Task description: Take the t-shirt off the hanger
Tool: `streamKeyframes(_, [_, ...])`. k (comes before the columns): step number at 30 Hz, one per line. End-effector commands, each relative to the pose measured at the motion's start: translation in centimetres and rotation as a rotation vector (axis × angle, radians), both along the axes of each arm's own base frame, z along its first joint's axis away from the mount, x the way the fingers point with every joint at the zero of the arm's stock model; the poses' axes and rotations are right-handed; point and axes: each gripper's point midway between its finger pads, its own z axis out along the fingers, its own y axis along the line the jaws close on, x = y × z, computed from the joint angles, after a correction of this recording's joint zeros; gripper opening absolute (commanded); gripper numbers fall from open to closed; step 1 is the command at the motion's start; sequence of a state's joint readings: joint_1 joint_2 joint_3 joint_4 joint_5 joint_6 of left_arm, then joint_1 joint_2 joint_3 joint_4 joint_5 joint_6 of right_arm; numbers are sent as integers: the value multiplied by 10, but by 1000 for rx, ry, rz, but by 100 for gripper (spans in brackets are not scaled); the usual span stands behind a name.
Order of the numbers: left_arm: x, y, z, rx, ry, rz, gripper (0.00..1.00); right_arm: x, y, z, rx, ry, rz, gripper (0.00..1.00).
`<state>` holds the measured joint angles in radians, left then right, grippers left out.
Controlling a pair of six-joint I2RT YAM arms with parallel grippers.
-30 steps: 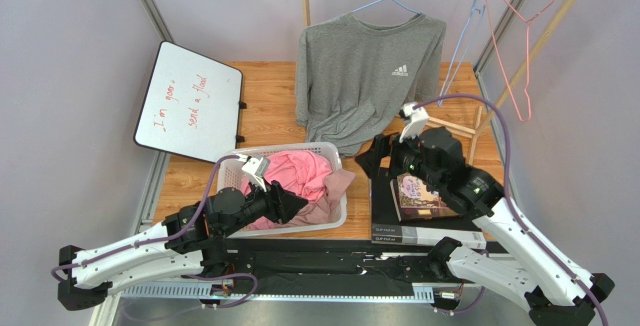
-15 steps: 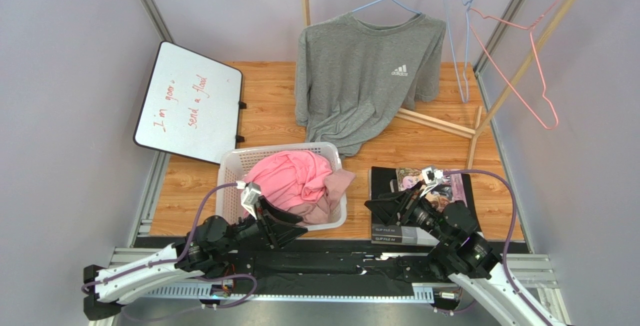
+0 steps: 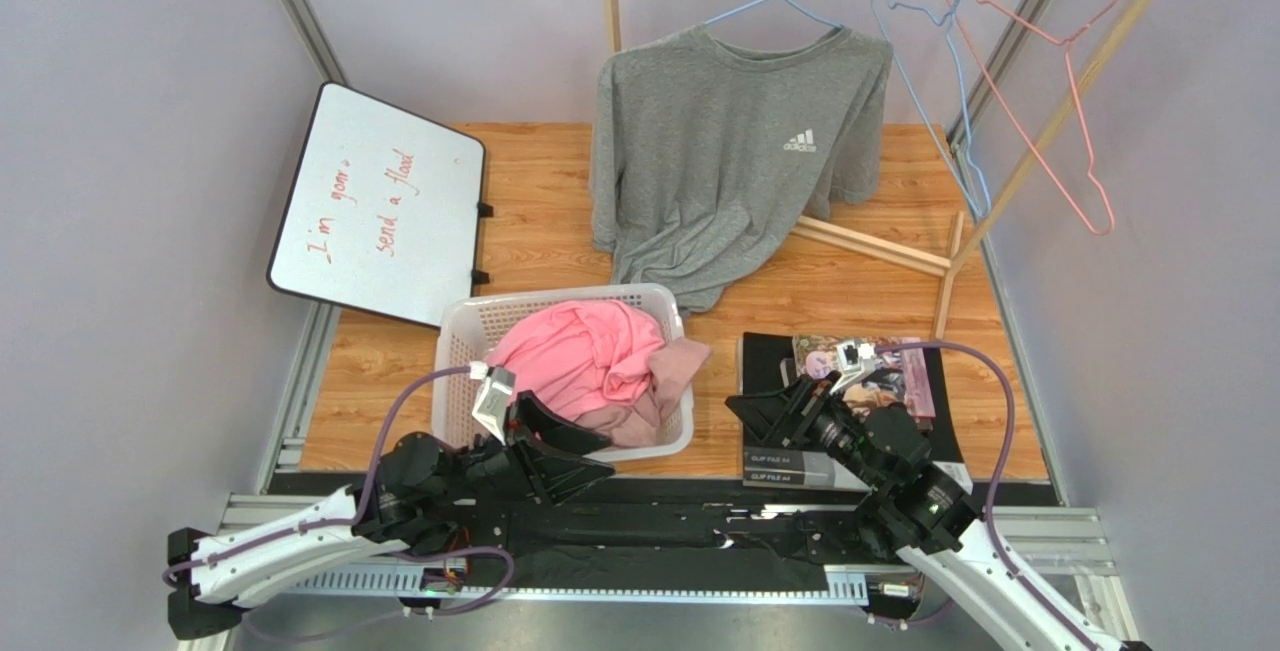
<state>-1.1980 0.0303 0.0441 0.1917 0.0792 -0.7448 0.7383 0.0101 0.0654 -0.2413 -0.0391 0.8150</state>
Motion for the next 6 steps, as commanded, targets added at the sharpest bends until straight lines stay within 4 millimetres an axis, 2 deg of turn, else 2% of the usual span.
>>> streamKeyframes(1, [-2,-5,-32,50,-11,-17,64,6,3,-33,24,15,-24,100])
streamKeyframes(6, [-2,-5,-33,54,-11,-17,64,6,4,-27,33,-13,-11,100])
